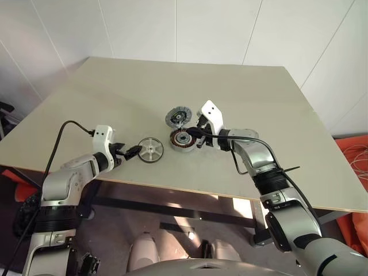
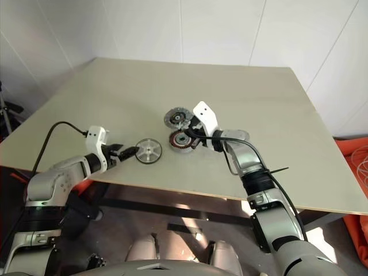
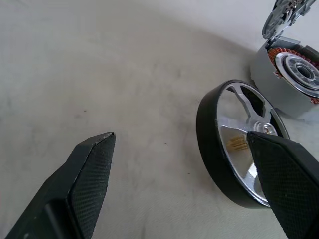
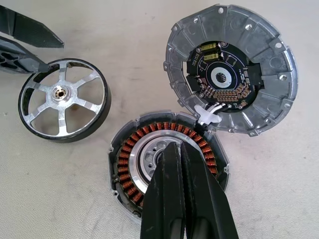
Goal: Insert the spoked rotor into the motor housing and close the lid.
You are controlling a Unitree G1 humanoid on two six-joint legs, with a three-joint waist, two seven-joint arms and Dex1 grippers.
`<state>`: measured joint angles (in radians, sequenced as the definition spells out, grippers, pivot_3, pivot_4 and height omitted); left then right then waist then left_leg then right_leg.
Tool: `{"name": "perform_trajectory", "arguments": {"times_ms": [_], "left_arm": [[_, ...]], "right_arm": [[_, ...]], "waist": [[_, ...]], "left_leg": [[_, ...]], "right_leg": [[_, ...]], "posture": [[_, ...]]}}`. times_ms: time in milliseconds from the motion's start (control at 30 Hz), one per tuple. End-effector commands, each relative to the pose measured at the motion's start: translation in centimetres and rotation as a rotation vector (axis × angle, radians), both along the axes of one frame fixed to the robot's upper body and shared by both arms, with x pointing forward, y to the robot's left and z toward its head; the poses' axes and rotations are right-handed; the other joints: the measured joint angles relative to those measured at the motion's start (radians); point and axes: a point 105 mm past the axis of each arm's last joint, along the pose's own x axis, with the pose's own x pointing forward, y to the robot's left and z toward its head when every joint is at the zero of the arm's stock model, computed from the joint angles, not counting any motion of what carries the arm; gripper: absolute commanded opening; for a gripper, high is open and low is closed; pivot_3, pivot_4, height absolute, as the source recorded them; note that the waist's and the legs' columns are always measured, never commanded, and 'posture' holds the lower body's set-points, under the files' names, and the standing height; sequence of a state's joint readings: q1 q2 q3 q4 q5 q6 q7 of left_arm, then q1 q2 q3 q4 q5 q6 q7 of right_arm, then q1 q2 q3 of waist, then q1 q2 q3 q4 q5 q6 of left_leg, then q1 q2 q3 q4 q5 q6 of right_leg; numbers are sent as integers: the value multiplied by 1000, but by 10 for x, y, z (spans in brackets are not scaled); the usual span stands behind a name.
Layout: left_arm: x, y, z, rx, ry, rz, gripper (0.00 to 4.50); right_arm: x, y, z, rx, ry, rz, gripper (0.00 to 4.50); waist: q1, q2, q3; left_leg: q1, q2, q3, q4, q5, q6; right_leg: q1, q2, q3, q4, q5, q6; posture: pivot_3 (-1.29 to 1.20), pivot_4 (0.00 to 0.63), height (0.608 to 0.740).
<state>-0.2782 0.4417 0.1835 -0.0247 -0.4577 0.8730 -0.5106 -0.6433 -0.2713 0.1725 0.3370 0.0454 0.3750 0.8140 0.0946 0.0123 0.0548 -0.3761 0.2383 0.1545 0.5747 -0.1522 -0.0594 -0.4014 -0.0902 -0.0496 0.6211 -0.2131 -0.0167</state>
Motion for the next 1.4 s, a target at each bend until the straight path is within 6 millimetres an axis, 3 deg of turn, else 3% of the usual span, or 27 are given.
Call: {"name": "perform_trajectory", "arguments": {"times_ms": [33,367,833,933,1067,1400], "left_arm": [[4,-7,8,-2,8,-10,4500],[11,-39,21,-247,44,-49,4500],[8,-29,24,-270,77,-3,4500],[6,-30,22,-290,101,-3,3857],[4,-36,20,-319,126,-19,2605],[2,-40,14,-351,160,-17,2605]], "right_arm": [[2,3,13,21,-52,12,16],[2,3,15,28,-70,11,16],[7,1,18,29,-84,-3,16],[7,1,19,32,-87,-4,0],[8,1,21,36,-90,-5,0],[7,-3,23,37,-88,-9,0]], "waist": [[0,0,0],[1,0,0],[0,0,0],[0,0,0],[0,0,0],[0,0,0]], "left_leg": [[0,0,0,0,0,0],[0,0,0,1,0,0],[0,0,0,0,0,0],[0,0,0,0,0,0],[0,0,0,0,0,0],[0,0,0,0,0,0]], "right_leg": [[0,0,0,0,0,0],[0,0,0,0,0,0],[0,0,0,-2,0,0],[0,0,0,-2,0,0],[0,0,0,-2,0,0],[1,0,0,-2,0,0]], "posture": [[0,0,740],[0,0,740],[0,0,740],[0,0,740],[0,0,740],[0,0,740]]}}
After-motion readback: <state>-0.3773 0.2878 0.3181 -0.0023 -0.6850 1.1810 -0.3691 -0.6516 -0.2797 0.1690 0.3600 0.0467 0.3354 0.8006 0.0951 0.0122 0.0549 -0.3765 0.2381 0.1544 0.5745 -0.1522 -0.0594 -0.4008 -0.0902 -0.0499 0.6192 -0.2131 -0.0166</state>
